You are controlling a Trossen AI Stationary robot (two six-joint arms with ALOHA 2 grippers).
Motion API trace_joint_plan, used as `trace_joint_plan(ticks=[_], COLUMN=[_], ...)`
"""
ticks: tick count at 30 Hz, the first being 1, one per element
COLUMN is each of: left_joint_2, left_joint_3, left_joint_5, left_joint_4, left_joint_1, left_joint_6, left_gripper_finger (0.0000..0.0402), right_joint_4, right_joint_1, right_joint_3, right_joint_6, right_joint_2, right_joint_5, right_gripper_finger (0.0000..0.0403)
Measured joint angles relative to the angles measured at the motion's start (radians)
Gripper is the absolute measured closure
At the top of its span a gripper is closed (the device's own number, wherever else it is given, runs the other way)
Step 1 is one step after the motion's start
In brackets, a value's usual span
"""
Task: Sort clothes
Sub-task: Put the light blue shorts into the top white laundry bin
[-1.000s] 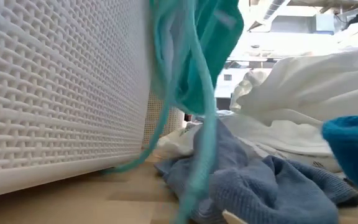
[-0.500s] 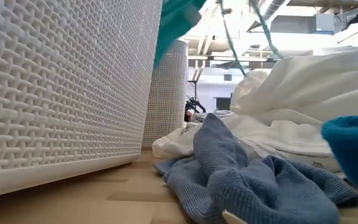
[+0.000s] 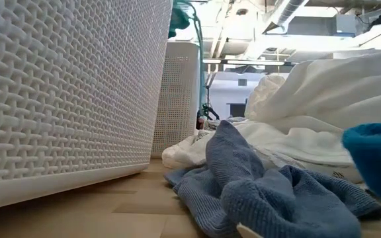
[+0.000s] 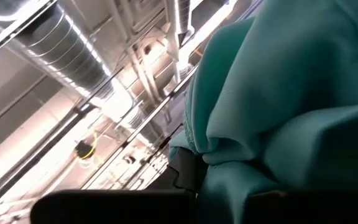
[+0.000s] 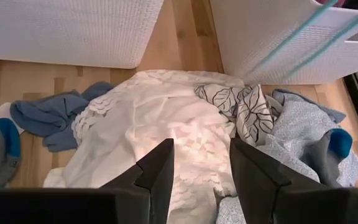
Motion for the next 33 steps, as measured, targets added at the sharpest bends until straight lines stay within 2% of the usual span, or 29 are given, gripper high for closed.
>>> trace_joint_plan(ticks=[11, 14, 19, 25, 29, 33], left_joint_2=[0.000, 0.001, 0.003, 0.010, 0.010, 0.010], left_joint_3=[0.000, 0.000, 0.000, 0.000, 0.000, 0.000], left_joint_5=[0.012, 0.012, 0.014, 0.055, 0.179, 0.373], left_joint_4=[0.013, -0.067, -0.438, -0.924, -1.200, -1.397], left_joint_1=[0.150, 0.181, 0.206, 0.254, 0.309, 0.389], left_joint_6=[-0.007, -0.060, -0.285, -0.730, -1.020, -1.242], left_gripper_finger=[0.0394, 0.0394, 0.0392, 0.0393, 0.0393, 0.0394], right_joint_4=[0.003, 0.004, 0.007, 0.019, 0.026, 0.042], right_joint_1=[0.008, 0.008, 0.020, 0.032, 0.033, 0.033], right_joint_3=[0.000, 0.000, 0.000, 0.000, 0.000, 0.000], right_joint_6=[0.012, 0.019, 0.021, 0.027, 0.029, 0.028], right_joint_2=[0.000, 0.000, 0.000, 0.000, 0.000, 0.000], right_joint_5=[0.000, 0.000, 0.000, 0.000, 0.000, 0.000], right_gripper_finger=[0.0233, 0.0233, 0.0233, 0.0233, 0.0233, 0.0233])
